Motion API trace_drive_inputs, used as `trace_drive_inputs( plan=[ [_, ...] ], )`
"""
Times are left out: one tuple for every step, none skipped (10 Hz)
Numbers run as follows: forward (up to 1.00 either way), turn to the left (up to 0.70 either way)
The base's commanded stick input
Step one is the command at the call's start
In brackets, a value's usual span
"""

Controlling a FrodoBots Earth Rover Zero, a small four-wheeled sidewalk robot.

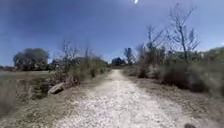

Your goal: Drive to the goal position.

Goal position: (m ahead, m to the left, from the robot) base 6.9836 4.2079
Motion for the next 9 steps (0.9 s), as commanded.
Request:
trace_drive_inputs(
  plan=[
    [0.5,0.0],
    [0.5,0.0],
    [0.5,0.0],
    [0.5,0.0],
    [0.5,0.0],
    [0.5,0.0],
    [0.5,0.0],
    [0.5,0.0],
    [0.5,0.0]
  ],
)
